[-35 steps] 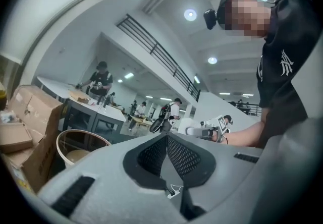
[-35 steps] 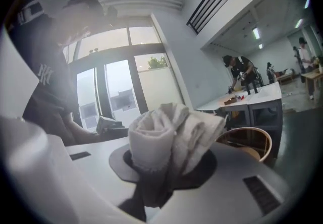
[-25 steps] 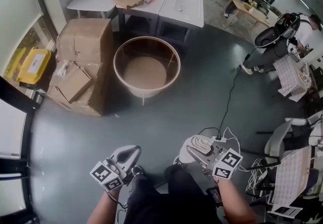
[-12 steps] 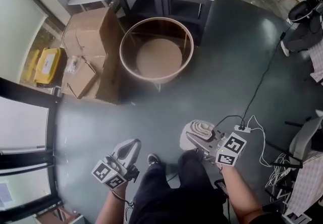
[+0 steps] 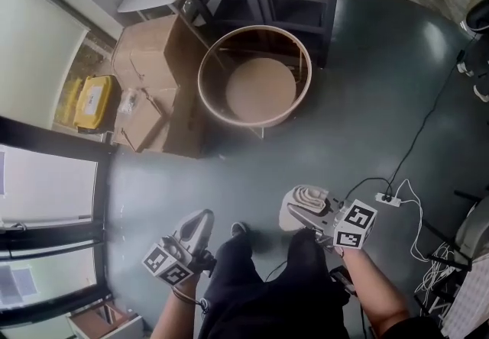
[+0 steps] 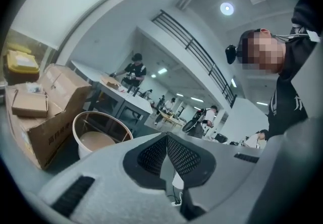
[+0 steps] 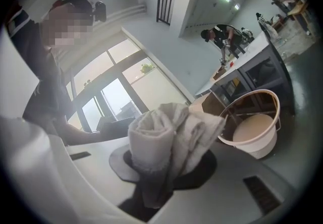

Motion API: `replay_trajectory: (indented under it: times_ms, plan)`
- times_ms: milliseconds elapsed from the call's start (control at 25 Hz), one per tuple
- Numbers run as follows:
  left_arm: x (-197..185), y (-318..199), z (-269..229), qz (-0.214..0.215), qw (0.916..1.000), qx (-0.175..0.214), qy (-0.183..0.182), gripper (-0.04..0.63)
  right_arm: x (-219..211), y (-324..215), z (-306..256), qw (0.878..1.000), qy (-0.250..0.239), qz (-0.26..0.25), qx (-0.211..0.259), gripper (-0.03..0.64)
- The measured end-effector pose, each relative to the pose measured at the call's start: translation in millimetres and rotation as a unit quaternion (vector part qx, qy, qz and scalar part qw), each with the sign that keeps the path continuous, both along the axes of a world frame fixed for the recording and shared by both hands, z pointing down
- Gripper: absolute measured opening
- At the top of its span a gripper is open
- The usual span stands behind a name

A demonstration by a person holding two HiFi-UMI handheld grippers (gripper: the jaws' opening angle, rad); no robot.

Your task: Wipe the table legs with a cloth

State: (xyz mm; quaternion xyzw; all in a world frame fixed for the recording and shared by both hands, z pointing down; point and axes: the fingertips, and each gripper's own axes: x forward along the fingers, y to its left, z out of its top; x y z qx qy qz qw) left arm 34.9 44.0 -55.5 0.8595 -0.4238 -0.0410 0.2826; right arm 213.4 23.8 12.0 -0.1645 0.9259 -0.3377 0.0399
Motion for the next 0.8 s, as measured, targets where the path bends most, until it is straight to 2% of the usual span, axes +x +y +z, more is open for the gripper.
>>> replay_trajectory:
  times_ms: [120,240,320,400,560,680,800]
  plan:
    - [-22,-17,7,0.028,0.9995,0.0,-0.014,0.005,-30,-13,-1,1.0,0.003,0.003,0.003,0.087]
    - [-34,-35,27,0.069,0.9976,-0.002,-0.007,0.005,-55,-26,-8,1.0,0.016,0.021,0.011,0.087]
    - [-38,-43,39,0.097,0.9952,-0.004,0.004,0.005,-65,-31,-14,0.999,0.023,0.046,0.01,0.087]
    - [-47,-52,52,0.127,0.992,-0.003,0.0,0.005,-73,-36,-15,0.995,0.038,0.088,0.004,0.087]
    - [-93,-73,65,0.165,0.9862,0.015,0.005,0.005,-119,-52,3,0.98,0.088,0.176,-0.006,0.087]
    - [-132,-78,91,0.192,0.9813,0.008,-0.012,0.005,-162,-63,17,0.975,0.095,0.198,-0.017,0.087]
    - [-151,-84,119,0.208,0.9781,-0.003,-0.009,0.005,-184,-74,29,0.976,0.081,0.203,-0.013,0.087]
